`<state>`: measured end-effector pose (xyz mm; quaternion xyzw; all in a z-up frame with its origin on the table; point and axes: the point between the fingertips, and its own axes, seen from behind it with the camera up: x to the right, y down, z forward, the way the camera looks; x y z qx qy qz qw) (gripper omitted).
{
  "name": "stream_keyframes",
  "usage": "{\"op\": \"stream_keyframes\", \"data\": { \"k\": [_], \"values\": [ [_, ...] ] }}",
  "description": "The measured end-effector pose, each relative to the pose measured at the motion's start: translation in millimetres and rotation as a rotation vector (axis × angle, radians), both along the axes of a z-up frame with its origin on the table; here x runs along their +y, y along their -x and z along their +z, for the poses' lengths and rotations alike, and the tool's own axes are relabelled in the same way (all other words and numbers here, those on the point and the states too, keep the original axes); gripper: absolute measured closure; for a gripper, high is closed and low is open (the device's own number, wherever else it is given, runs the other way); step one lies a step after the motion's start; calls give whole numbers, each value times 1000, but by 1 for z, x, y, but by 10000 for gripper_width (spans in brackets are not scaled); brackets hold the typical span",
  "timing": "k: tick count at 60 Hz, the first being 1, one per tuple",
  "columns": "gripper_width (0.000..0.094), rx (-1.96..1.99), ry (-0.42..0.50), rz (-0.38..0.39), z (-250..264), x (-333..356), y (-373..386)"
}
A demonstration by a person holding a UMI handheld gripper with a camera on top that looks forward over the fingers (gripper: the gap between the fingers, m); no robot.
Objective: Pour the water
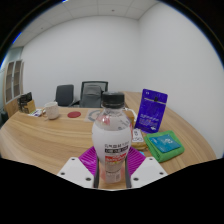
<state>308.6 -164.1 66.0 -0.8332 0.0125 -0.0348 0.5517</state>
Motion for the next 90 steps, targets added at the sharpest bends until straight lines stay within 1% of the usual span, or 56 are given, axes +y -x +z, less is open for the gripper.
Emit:
{"op": "stream_keyframes", "data": {
  "k": [9, 21, 32, 37, 43, 48, 56, 63, 66, 71, 75, 81, 86, 90],
  "values": [
    [576, -69, 23, -28, 20, 9, 8],
    [576, -261, 5, -86, 85, 47, 29],
    [577, -627, 5, -107, 152, 124, 63],
    [578, -819, 26, -93, 174, 165, 86],
    [577, -1058, 59, -55, 187, 214, 117],
    [577, -1260, 82, -9, 188, 250, 148],
    [580, -1569, 122, 96, 171, 294, 190],
    [579, -1830, 168, 178, 152, 320, 214],
    [580, -1944, 182, 233, 141, 327, 224],
    [580, -2091, 181, 282, 130, 336, 236],
    [578, -2137, 187, 313, 121, 340, 241],
    [578, -2102, 208, 345, 111, 340, 240],
    [578, -2029, 186, 338, 115, 339, 240],
    [579, -1879, 148, 318, 123, 336, 241]
  ]
}}
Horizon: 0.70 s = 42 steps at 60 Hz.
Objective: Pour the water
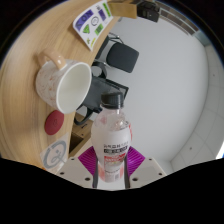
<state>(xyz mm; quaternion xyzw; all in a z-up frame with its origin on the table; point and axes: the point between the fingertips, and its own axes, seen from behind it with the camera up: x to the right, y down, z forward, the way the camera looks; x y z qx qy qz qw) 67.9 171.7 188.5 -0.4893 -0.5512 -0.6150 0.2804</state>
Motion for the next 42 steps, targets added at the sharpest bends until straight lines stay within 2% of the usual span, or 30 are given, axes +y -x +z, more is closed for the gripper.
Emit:
{"op": "stream_keyframes", "data": {
  "k": [17, 22, 30, 42],
  "values": [
    [576, 906, -89, -76, 42, -19, -5],
    [576, 1179, -84, -87, 42, -17, -8],
    [577, 1547, -51, -112, 18, -7, -9],
    [576, 1803, 21, -86, -38, 15, -3]
  ]
}}
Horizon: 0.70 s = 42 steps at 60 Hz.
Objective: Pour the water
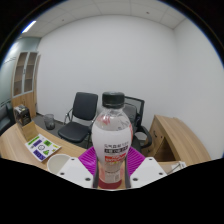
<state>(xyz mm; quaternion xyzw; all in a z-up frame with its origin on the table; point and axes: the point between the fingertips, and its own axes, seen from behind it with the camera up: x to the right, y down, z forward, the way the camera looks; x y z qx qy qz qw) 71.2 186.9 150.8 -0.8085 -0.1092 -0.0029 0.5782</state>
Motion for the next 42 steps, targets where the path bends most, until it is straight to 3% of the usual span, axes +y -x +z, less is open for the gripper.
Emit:
{"op": "stream_keyframes", "data": {
  "k": [16, 18, 26, 34, 36, 40, 42],
  "values": [
    [579, 77, 61, 13, -78, 19, -1],
    [577, 94, 25, 13, -75, 20, -3],
    [556, 138, 25, -9, -77, 20, -7],
    [411, 108, 45, 2, -78, 20, -4],
    [335, 95, 64, -5, -80, 18, -4],
    [64, 84, 90, -9, -79, 13, -6],
    [85, 78, 96, -18, -75, 9, -8]
  ]
}}
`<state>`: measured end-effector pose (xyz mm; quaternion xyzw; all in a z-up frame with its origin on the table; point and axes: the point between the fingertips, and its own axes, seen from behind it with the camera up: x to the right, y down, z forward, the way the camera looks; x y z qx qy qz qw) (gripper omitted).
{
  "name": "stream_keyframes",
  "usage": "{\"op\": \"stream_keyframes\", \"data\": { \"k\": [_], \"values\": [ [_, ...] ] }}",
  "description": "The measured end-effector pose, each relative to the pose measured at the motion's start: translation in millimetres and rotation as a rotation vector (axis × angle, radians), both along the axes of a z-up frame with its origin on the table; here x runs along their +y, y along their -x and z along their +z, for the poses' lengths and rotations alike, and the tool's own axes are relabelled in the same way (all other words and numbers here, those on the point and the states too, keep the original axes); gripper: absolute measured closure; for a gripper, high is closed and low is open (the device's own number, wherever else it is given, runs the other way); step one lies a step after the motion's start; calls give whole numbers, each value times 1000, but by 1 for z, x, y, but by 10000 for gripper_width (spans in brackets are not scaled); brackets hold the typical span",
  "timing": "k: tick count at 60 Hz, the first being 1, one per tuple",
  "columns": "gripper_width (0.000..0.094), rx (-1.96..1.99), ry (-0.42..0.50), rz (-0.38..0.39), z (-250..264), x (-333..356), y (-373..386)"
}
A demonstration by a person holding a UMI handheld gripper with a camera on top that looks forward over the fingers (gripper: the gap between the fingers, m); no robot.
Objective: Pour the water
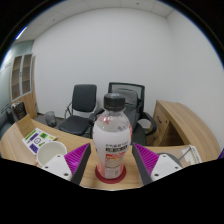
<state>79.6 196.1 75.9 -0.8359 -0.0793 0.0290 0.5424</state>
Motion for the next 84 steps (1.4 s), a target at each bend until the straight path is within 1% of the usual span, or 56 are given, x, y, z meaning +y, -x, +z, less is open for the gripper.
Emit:
{"op": "stream_keyframes", "data": {
  "k": [7, 11, 25, 32, 37, 44, 48, 66, 78, 84],
  "values": [
    [84, -40, 21, -60, 19, -23, -16],
    [84, -41, 52, -91, 33, -47, -17],
    [80, -23, 200, -218, 83, -178, -15],
    [77, -21, 225, -243, 106, -240, -4],
    [78, -21, 234, -279, 119, -276, 1],
    [77, -14, 220, -317, 134, -313, 11],
    [78, -3, 210, -330, 142, -329, 18],
    [82, -26, 168, -326, 166, -360, 39],
    [82, -70, 155, -321, 173, -364, 34],
    [81, -56, 148, -302, 176, -360, 39]
  ]
}}
